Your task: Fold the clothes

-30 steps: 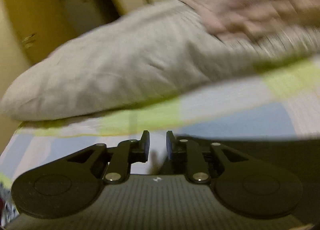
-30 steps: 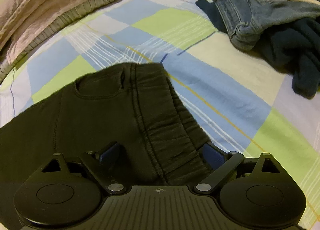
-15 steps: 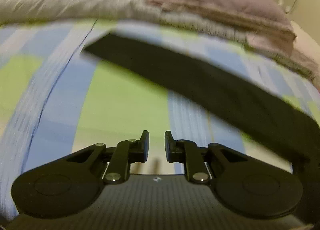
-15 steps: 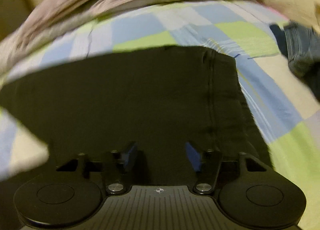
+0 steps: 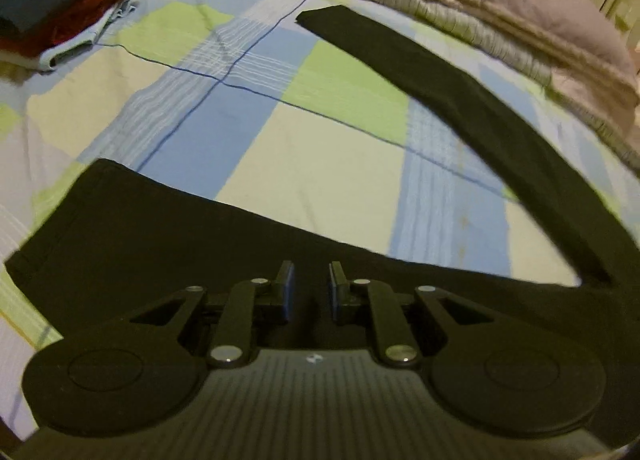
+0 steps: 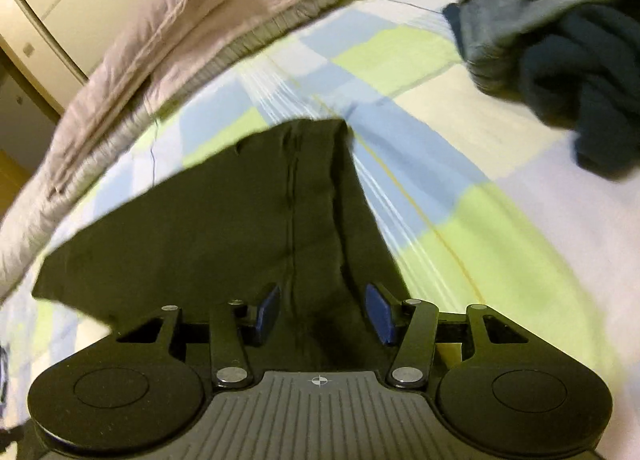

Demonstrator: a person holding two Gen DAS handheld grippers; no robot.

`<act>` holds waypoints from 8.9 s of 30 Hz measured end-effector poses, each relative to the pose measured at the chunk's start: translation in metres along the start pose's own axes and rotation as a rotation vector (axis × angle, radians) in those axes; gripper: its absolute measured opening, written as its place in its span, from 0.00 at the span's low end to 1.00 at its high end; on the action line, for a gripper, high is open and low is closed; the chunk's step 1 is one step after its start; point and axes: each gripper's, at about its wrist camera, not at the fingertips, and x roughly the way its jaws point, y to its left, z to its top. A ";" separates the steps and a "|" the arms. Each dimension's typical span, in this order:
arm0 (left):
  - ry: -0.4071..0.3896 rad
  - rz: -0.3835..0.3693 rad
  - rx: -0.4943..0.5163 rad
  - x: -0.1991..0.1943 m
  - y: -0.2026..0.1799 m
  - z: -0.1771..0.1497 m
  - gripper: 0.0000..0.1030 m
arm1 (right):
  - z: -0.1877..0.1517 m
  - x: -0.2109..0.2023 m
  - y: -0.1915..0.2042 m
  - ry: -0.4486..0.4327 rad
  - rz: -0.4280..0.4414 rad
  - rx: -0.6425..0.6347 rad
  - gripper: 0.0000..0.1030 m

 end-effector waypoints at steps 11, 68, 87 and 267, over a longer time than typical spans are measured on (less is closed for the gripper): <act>0.012 -0.008 -0.054 0.006 -0.013 -0.011 0.12 | 0.038 0.053 -0.039 0.045 0.191 0.110 0.36; 0.034 0.020 0.115 0.038 -0.054 -0.025 0.14 | 0.015 0.006 0.053 -0.041 0.002 -0.279 0.03; -0.039 0.147 0.073 0.026 0.035 -0.013 0.17 | -0.037 -0.006 0.060 -0.002 -0.246 -0.321 0.00; -0.015 -0.278 0.851 0.155 -0.253 0.125 0.41 | 0.082 0.104 0.136 0.177 -0.194 -0.503 0.75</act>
